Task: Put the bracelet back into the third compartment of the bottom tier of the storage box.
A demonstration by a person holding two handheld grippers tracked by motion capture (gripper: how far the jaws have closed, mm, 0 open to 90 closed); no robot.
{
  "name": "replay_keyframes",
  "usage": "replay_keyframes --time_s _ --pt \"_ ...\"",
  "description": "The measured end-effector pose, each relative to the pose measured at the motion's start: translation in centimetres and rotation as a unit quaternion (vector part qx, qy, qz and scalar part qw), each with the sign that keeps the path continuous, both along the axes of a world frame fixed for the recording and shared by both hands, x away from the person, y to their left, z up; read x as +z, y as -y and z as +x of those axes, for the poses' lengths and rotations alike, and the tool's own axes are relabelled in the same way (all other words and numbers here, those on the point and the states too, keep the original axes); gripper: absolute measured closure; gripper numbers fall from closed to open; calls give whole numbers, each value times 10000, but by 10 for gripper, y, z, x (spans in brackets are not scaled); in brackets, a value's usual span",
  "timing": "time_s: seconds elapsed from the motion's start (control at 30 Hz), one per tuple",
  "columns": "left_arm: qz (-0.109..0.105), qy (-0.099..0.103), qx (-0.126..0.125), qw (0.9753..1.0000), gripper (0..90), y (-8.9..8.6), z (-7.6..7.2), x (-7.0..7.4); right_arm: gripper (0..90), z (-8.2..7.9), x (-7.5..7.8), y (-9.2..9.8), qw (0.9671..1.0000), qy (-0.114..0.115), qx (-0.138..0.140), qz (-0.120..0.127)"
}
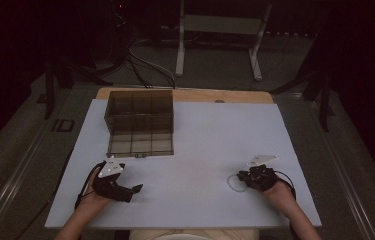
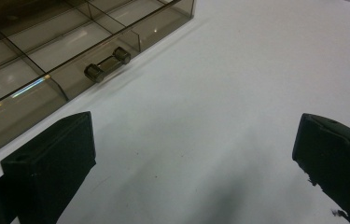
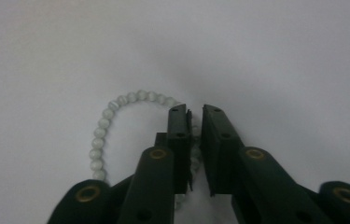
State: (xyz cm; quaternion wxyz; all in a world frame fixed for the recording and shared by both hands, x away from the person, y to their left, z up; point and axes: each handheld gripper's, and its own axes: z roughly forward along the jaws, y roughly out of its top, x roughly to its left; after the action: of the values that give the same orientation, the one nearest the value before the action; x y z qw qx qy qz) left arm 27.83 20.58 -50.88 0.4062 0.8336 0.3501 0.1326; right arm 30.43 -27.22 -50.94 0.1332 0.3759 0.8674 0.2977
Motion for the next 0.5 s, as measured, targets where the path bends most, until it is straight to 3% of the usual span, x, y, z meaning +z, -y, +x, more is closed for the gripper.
replay_keyframes --time_s 0.23,0.5 --pt "7 -2 -8 10000 7 1 0 -1 855 1 1 -3 9999 -60 -107 -94" --pt "17 -5 -6 10000 7 2 0 -1 862 0 13 -6 9998 -25 -173 46"
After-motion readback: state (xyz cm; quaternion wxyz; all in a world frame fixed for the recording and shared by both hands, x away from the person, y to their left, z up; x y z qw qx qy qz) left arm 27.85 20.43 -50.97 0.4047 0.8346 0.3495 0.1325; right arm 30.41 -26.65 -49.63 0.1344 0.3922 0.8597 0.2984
